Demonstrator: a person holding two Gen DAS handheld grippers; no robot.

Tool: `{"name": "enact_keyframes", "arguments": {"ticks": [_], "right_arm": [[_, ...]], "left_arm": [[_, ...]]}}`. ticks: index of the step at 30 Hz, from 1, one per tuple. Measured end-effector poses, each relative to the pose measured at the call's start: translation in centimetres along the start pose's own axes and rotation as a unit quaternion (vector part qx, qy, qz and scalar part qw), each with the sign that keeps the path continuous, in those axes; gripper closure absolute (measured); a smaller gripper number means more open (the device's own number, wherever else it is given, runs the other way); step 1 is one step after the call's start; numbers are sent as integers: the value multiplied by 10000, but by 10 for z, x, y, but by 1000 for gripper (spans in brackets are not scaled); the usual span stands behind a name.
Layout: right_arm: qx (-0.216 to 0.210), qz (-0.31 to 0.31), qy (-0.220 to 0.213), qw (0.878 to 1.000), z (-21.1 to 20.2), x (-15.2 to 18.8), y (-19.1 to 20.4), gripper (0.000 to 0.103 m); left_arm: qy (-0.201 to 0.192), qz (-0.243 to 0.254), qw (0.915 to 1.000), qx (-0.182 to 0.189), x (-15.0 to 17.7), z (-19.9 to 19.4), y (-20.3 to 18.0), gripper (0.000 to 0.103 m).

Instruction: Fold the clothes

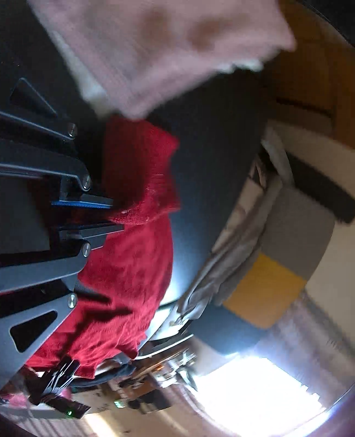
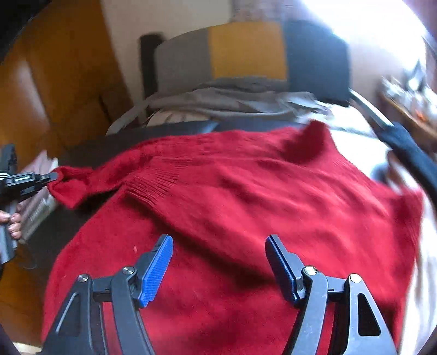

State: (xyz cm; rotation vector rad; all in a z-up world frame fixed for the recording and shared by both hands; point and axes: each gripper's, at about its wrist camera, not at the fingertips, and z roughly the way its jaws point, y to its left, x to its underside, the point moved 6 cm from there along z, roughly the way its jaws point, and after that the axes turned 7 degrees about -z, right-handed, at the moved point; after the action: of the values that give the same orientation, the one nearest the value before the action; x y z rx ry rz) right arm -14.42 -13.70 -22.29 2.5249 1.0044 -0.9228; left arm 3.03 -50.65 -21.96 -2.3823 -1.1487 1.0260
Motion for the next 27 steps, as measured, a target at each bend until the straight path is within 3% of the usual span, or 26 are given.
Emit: {"name": "enact_keyframes", "arguments": {"ticks": [3,5,7,10,15,19,22,24,27], "right_arm": [[261,-383,326,9984,34,-16,9,32],[352,-360,602,9969,54,-19,8,37],[337,-320,577,9973,59,-23,8,69],[392,-355,583,9969,57,-27,7,94],[445,24,72,9990,18,-44,-19,95],[1187,347,-362,9917,-42,-55,-89,95],[2092,772,-508,9735,-107,-46,-170,100],[2688,1268,-591,9530,-158,-29,-230,100],[3772,2047,-600,9012,-233,8,-308,95]], "left_arm": [[-57,-282,9996,-60,4,-4,22,95],[-68,-441,9990,-35,2,-2,27,94],[-119,-362,9992,-86,3,-6,23,94],[-236,-90,9995,-195,6,-14,7,94],[-329,441,9983,-198,13,-22,-30,91],[-268,773,9960,-350,21,-22,-49,91],[-189,950,9947,-348,28,-23,-58,91],[-138,1076,9935,-335,32,-23,-66,90],[-53,1391,9899,-261,40,-17,-88,90]]}}
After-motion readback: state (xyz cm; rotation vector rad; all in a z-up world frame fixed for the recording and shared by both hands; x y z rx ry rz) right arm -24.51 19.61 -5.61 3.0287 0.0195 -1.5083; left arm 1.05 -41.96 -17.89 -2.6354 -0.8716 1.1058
